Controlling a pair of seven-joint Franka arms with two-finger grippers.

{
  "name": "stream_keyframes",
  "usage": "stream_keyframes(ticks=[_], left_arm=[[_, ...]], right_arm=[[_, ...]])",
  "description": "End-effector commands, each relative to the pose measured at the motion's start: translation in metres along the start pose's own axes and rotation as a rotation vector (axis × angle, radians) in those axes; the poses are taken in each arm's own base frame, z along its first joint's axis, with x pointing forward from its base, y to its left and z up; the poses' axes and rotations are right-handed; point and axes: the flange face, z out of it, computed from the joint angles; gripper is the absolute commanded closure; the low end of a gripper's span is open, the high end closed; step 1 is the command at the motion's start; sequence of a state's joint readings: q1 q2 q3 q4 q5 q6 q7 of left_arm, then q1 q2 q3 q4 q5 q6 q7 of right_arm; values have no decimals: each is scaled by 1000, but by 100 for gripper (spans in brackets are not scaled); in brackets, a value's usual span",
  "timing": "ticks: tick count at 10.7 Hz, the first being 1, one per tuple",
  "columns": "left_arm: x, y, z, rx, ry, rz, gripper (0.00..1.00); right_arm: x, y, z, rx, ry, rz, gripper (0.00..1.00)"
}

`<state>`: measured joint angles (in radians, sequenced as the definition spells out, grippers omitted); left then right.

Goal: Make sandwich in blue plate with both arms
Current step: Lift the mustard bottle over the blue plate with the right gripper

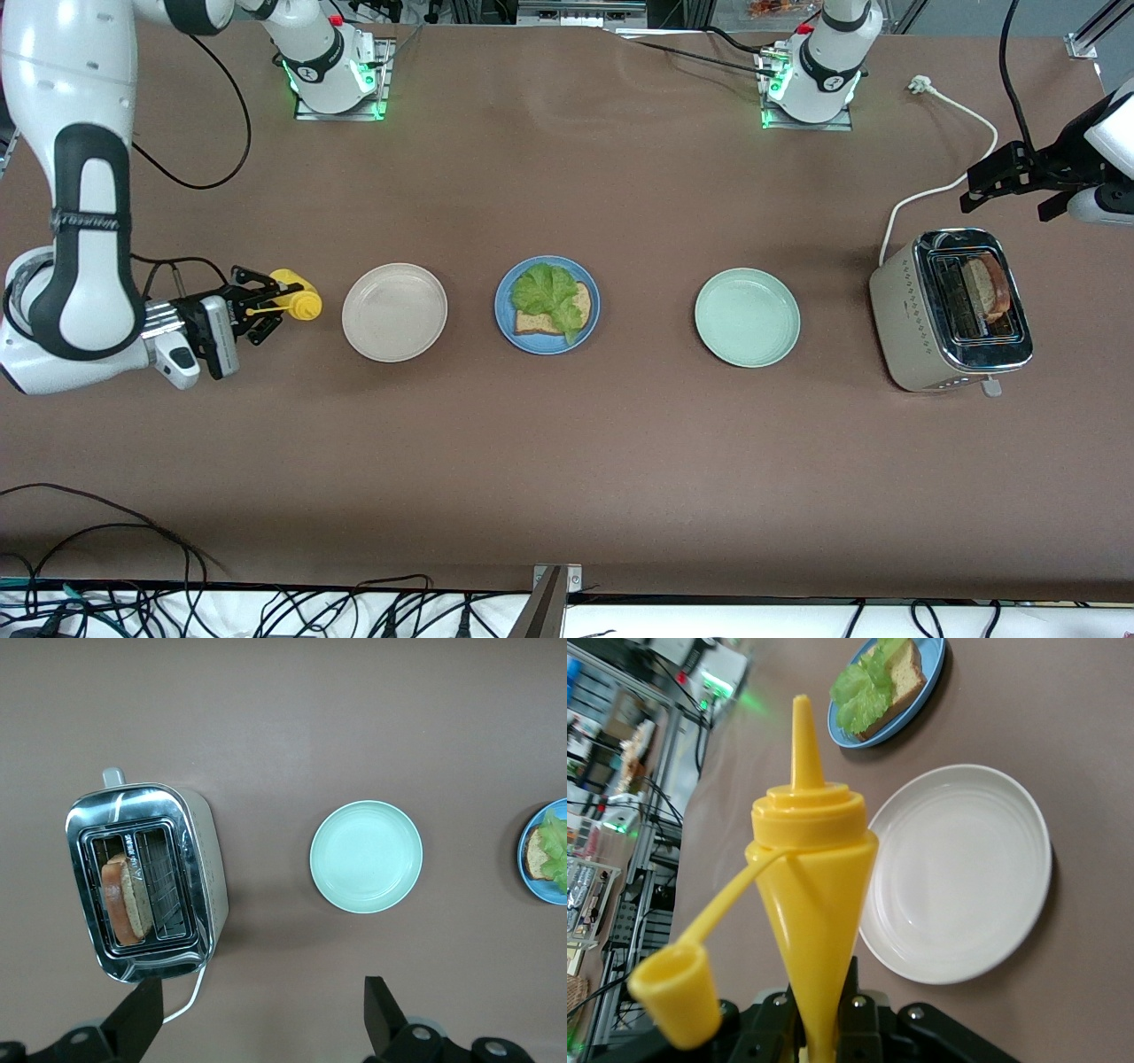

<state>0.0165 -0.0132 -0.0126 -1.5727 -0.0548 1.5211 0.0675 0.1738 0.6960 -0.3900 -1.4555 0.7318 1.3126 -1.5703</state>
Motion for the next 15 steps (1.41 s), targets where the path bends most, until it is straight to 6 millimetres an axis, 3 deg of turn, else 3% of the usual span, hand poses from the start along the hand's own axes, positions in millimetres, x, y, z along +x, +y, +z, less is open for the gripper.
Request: stream_keyframes(ticks=[1, 5, 8, 11, 14, 15], left_arm=[[-2, -2, -3, -8, -2, 11, 0], [-3, -7, -3, -9, -1, 2, 0], [-3, -8, -1, -9, -6, 1, 0], [-3, -8, 0, -9, -8, 1, 0], [-4, -12, 2, -10, -12, -7, 0], [-4, -12, 2, -10, -13, -7, 0]], right_arm=[[77, -29, 15, -96, -183, 130, 85], [193, -56, 62, -317, -397, 164, 85], [266, -88, 118, -490, -536, 156, 85], [317, -123, 174, -681, -714, 85, 85], [348, -158, 234, -855, -948, -14, 85], [352, -161, 252, -899, -1028, -46, 85]])
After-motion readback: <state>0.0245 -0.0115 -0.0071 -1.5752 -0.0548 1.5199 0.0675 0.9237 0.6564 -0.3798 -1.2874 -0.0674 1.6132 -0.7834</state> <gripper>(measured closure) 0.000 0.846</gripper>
